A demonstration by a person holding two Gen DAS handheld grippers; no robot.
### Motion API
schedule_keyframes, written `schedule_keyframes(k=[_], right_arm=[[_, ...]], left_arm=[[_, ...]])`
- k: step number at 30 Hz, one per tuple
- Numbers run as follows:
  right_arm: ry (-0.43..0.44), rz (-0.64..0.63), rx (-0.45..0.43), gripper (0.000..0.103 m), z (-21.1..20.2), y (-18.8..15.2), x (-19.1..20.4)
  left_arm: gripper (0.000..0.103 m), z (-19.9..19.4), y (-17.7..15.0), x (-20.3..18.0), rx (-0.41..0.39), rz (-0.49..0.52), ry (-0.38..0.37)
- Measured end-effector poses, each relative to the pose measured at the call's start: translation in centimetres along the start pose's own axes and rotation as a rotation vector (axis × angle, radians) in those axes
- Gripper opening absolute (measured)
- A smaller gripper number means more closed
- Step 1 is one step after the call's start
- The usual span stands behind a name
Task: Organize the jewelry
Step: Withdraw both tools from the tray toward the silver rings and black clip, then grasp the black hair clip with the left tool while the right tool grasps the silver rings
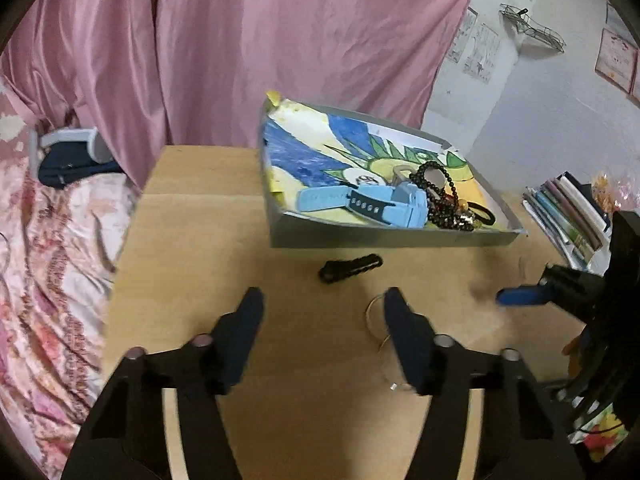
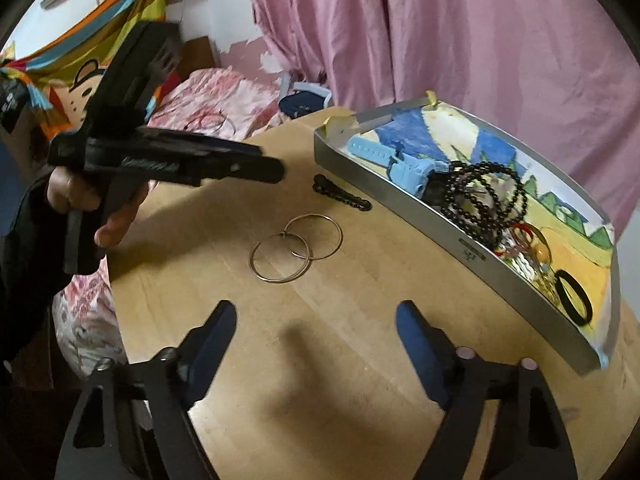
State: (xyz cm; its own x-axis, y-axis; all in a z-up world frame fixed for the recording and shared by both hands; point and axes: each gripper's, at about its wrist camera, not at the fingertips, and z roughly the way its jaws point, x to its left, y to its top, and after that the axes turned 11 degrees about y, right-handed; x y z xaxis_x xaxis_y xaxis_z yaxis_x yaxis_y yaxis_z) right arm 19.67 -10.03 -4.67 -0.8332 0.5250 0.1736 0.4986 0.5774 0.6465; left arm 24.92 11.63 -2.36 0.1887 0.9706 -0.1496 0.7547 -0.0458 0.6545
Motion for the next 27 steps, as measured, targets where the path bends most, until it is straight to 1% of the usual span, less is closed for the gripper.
schedule_keyframes(k=[1,2,3,5,6,7,8,9,11,12,14,17,18,20,22,27], right_arm=[[0.008,-0.009,0.010,0.075,0.2,0.1,-0.1],[0.011,-0.014,0.015,0.072,0.5,0.3,-0.2],[0.015,-0.020,0.020,0.071,0.6,0.4,-0.2],[0.024,-0.028,0.025,0.066,0.9,0.7,-0.5],[0.030,-0.032,0.025,0.065,1.0,0.9,-0.6],[0.033,-0.034,0.026,0.062,1.1,1.0,-0.7],[0.036,-0.039,0.027,0.058,1.3,1.2,-0.9],[0.039,-0.043,0.030,0.056,1.5,1.3,-1.0],[0.051,-0.051,0.042,0.050,1.9,1.6,-1.2],[0.056,-0.057,0.049,0.049,2.0,1.6,-1.2],[0.066,-0.067,0.062,0.045,2.6,1.9,-1.2],[0.082,-0.074,0.066,0.041,3.1,2.3,-1.2],[0.085,-0.076,0.065,0.041,3.2,2.5,-1.2],[0.095,-0.084,0.062,0.039,3.6,2.9,-1.2],[0.095,-0.091,0.065,0.034,3.9,3.1,-1.1],[0.104,-0.091,0.084,0.027,5.0,3.6,-1.1]], left_arm=[[0.052,0.5,0.3,0.0,0.013,-0.008,-0.013],[0.050,0.9,0.4,0.0,0.021,-0.013,-0.017],[0.045,1.1,0.6,0.0,0.025,-0.020,-0.024],[0.038,1.6,1.0,-0.1,0.034,-0.032,-0.042],[0.035,1.9,1.2,-0.1,0.038,-0.038,-0.041],[0.034,2.1,1.4,-0.1,0.041,-0.046,-0.037],[0.031,2.3,1.5,0.0,0.041,-0.055,-0.040],[0.028,2.4,1.6,-0.1,0.041,-0.060,-0.042],[0.028,2.7,1.8,-0.1,0.045,-0.072,-0.037],[0.028,2.9,1.9,-0.3,0.048,-0.076,-0.034],[0.017,3.3,2.1,-0.4,0.055,-0.077,-0.028],[0.014,3.7,2.1,-0.6,0.063,-0.079,-0.022],[0.008,3.8,2.2,-0.6,0.066,-0.079,-0.021],[0.004,4.0,2.1,-0.7,0.067,-0.078,-0.015],[0.003,4.0,2.1,-0.7,0.065,-0.087,-0.010],[0.000,3.7,2.1,-0.4,0.058,-0.111,0.012]])
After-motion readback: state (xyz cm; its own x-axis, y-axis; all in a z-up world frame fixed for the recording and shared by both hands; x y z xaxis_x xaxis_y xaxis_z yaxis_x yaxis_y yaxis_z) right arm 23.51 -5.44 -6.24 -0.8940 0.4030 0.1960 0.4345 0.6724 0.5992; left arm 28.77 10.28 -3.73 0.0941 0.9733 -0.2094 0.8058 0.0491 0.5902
